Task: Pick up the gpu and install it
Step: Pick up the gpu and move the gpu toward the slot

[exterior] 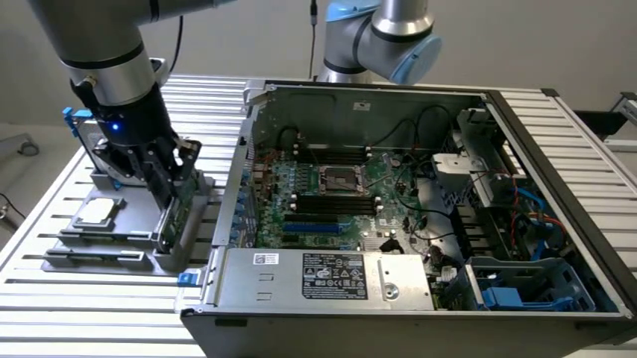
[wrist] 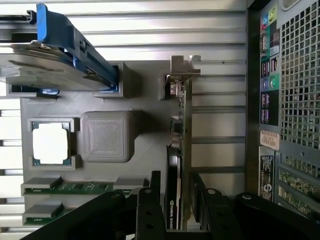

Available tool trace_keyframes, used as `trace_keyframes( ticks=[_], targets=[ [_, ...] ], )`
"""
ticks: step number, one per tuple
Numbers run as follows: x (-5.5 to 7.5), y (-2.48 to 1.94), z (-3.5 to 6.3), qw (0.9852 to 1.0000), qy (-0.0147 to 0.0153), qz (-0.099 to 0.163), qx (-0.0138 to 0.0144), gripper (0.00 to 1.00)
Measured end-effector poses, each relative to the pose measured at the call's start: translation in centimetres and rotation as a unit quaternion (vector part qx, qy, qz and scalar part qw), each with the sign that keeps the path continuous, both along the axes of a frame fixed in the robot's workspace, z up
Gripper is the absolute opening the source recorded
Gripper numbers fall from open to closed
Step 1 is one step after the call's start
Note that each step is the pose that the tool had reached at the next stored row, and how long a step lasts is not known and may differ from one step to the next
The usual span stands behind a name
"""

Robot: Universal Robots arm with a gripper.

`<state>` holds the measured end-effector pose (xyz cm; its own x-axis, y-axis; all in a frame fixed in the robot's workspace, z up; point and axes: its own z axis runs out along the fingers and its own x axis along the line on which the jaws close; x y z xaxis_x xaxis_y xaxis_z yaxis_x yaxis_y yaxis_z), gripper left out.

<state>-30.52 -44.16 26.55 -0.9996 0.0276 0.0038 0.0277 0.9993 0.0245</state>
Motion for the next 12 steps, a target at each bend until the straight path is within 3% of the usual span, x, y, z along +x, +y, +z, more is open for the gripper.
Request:
trace_keyframes(
  ticks=[10, 12],
  targets=[
    [0.0, 0.00, -1.83, 1.0000, 0.0000, 0.000, 0.0000, 0.36],
    [0.0, -0.01, -2.16, 1.0000, -0.0001, 0.000, 0.0016, 0.36]
  ],
)
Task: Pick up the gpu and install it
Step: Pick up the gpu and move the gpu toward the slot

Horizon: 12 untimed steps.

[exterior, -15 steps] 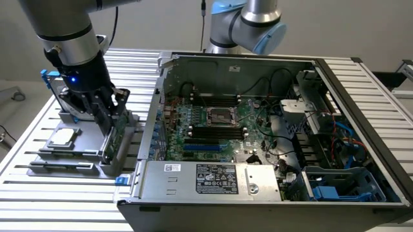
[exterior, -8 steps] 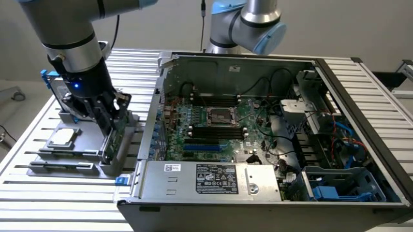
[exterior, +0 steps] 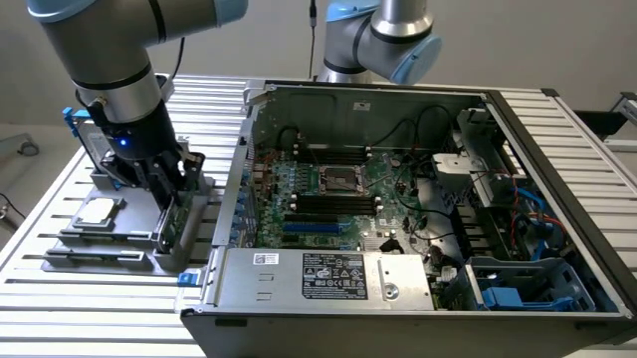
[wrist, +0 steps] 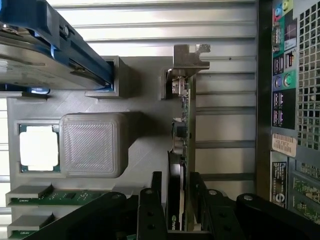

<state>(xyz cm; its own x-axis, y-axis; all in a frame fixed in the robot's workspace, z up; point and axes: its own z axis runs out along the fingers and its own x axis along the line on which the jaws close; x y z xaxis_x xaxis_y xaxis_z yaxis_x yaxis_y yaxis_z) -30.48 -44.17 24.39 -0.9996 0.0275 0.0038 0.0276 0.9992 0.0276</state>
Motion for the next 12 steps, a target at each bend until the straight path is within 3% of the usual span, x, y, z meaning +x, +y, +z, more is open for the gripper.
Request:
trace_keyframes(
  ticks=[4, 12],
  targets=[
    [-0.01, 0.01, -0.24, 0.9999, 0.0000, 0.000, 0.0110, 0.36],
    [-0.01, -0.01, -0.33, 0.9999, 0.0000, 0.000, 0.0114, 0.36]
  ],
)
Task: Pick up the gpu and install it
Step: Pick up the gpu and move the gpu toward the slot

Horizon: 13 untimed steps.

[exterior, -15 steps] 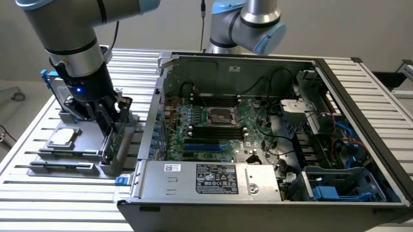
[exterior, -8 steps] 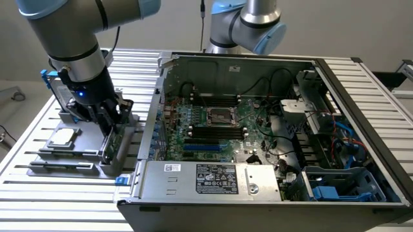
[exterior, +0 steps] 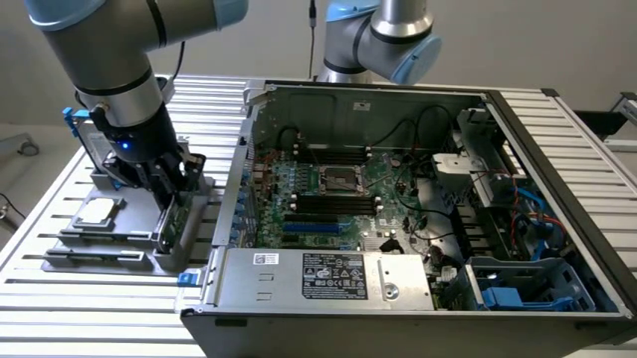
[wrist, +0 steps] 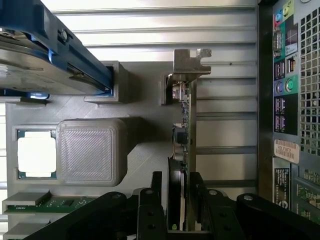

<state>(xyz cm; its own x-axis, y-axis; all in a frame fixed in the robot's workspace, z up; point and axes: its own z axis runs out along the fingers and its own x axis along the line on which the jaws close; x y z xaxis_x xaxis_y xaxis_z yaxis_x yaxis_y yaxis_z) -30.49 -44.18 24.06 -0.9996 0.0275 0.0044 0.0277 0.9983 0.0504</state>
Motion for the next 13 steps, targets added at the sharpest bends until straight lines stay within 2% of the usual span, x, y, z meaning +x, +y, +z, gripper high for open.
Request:
trace_keyframes(
  ticks=[3, 7, 10, 12, 13],
  targets=[
    [0.01, 0.00, -0.16, 1.0000, -0.0008, 0.000, -0.0011, 0.36],
    [0.01, 0.00, -0.31, 1.0000, -0.0024, 0.000, -0.0047, 0.36],
    [0.00, 0.00, -0.35, 1.0000, -0.0027, 0.000, -0.0055, 0.36],
    [0.00, 0.00, -0.34, 1.0000, -0.0027, 0.000, -0.0060, 0.34],
    [0.00, 0.00, -0.34, 1.0000, -0.0027, 0.000, -0.0060, 0.28]
  ],
)
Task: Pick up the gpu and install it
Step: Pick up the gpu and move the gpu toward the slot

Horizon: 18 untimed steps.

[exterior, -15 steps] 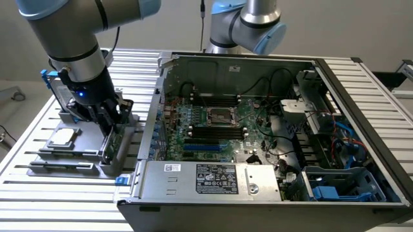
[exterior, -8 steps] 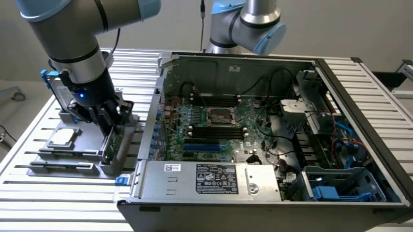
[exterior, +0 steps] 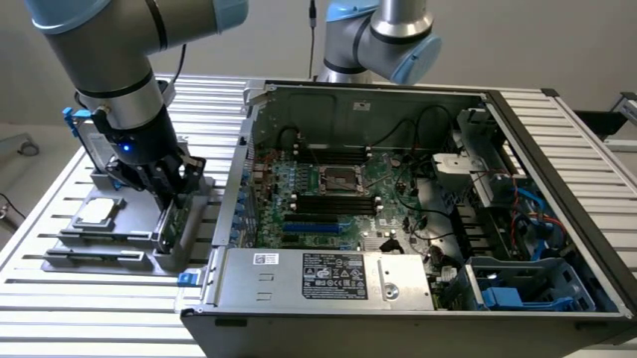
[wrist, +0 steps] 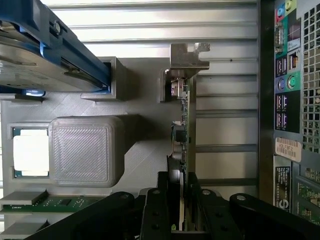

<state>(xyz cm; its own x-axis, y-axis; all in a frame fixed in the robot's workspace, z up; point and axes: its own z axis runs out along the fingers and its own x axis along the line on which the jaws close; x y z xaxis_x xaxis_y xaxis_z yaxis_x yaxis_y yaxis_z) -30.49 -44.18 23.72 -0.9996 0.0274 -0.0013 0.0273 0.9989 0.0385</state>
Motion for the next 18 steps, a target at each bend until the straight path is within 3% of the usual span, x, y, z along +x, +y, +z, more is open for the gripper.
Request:
trace_keyframes(
  ticks=[7, 10, 18],
  targets=[
    [0.0, 0.00, 0.00, 1.0000, 0.0000, 0.000, 0.0000, 0.26],
    [0.0, 0.01, 0.14, 1.0000, -0.0002, 0.000, 0.0016, 0.26],
    [0.0, 0.00, 2.98, 1.0000, 0.0005, 0.000, 0.0043, 0.26]
  ],
)
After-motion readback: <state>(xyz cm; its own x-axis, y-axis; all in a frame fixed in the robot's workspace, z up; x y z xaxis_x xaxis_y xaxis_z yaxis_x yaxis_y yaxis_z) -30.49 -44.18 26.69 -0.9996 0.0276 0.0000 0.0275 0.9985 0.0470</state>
